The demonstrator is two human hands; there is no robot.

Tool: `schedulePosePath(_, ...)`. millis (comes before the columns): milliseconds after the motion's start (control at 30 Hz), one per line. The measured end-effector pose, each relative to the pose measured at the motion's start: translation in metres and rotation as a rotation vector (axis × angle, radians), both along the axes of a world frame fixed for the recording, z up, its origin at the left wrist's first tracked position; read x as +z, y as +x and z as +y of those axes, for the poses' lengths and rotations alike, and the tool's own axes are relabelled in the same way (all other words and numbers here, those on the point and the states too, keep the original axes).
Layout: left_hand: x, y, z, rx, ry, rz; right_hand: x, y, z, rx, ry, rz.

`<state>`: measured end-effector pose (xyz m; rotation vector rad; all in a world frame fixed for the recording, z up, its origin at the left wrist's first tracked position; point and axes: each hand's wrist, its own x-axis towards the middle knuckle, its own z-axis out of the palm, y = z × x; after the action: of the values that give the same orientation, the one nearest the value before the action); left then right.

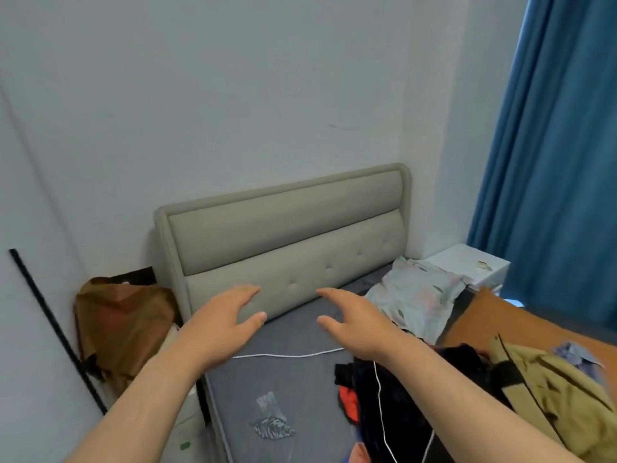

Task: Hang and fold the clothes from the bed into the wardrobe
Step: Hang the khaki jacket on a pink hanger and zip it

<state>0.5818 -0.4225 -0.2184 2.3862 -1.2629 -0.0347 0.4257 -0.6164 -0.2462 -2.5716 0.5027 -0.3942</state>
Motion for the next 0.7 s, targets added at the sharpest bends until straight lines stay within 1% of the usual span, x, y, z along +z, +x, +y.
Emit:
schedulePosePath(133,-0.014,-0.007,-0.095,-0.185,0.039,0.034,-0.01,-0.047,-0.057,-0.17,0.068,0.034)
schedulePosePath(267,-0.018,-0.036,-0.185,-0.386,0.046,0.085,-0.012,-0.109,-0.098,-0.369,0.117,0.035)
schedulePosePath(400,-0.027,-0.076,-0.259,-0.559,0.076,0.201,-0.015,-0.171,-0.123,-0.593,0.171,0.021)
schedulePosePath(500,-0.043,-0.101,-0.303,-0.67,0.118,0.28,-0.029,-0.207,-0.138,-0.782,0.202,0.0)
schedulePosePath(600,-0.072,-0.121,-0.342,-0.768,0.159,0.35,-0.055,-0.235,-0.149,-0.933,0.266,-0.011)
schedulePosePath(700,-0.113,-0.141,-0.377,-0.863,0.214,0.393,-0.091,-0.259,-0.165,-1.034,0.279,0.046)
